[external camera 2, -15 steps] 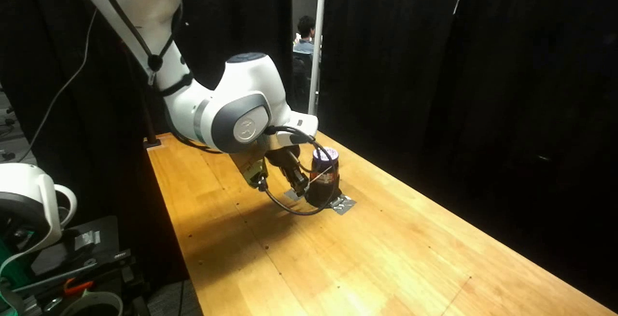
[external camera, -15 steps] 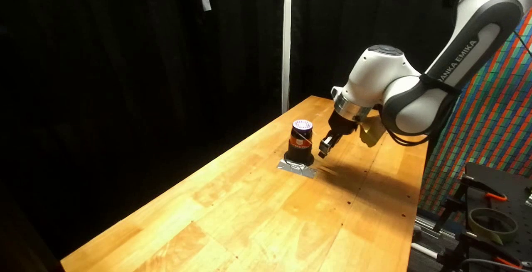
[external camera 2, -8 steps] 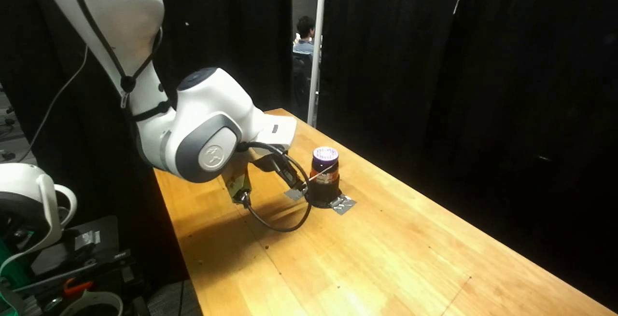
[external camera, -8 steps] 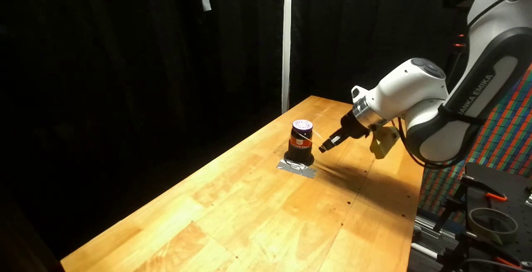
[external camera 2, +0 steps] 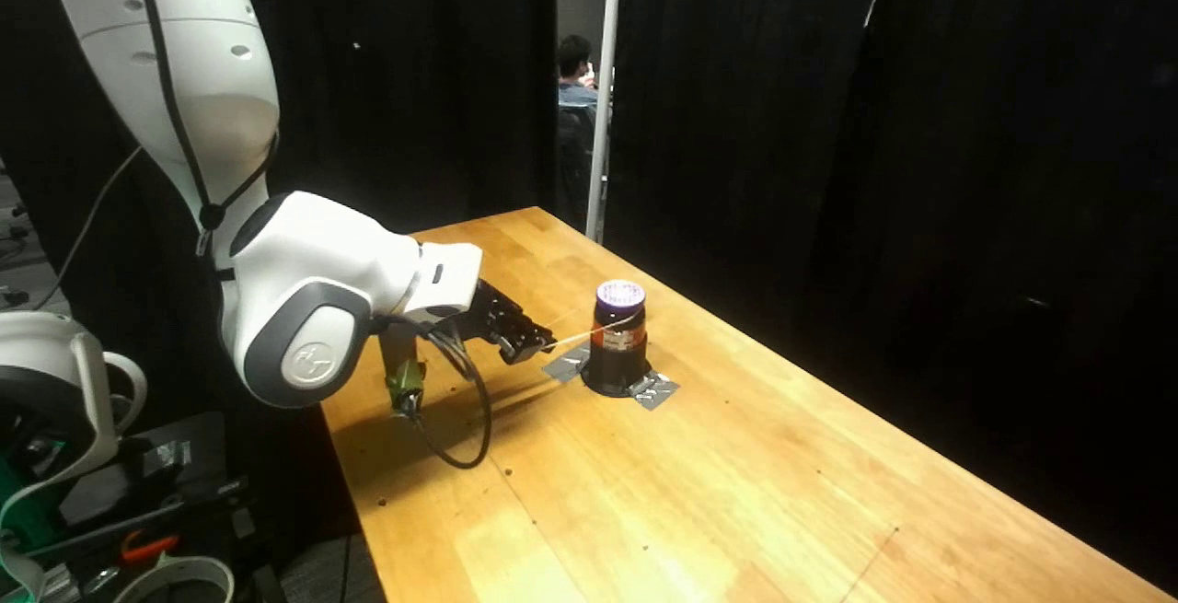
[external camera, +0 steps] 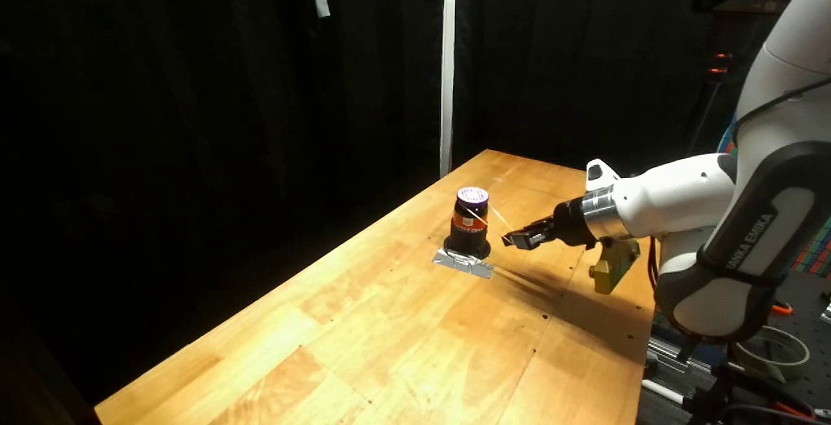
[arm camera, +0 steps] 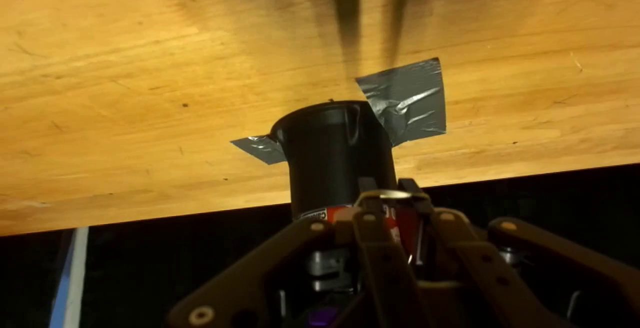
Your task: Put the elastic around the bottle
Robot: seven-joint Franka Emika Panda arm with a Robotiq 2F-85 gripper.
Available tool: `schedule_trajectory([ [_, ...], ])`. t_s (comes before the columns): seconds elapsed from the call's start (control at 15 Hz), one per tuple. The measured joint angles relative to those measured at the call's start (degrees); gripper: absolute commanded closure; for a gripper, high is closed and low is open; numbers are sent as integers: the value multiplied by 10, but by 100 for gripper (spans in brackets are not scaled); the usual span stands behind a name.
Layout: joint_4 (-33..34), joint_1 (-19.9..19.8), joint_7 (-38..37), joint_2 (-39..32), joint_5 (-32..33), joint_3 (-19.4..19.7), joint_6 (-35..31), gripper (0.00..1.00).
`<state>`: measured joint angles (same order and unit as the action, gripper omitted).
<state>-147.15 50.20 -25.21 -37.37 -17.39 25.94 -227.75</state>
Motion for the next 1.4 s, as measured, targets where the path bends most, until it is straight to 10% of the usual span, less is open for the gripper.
schedule_trajectory([
  [0.33,14,-104,74,-21,-177,-173,-149,82],
  [0.73,66,-1,54,-40,-241,-91,-133,84],
  [0.8,68,15,50,-45,-250,-79,-138,58],
  [1.13,59,-28,118,-29,-259,-128,-113,27],
  [1.4,30,-29,266,83,-302,-91,69,1],
])
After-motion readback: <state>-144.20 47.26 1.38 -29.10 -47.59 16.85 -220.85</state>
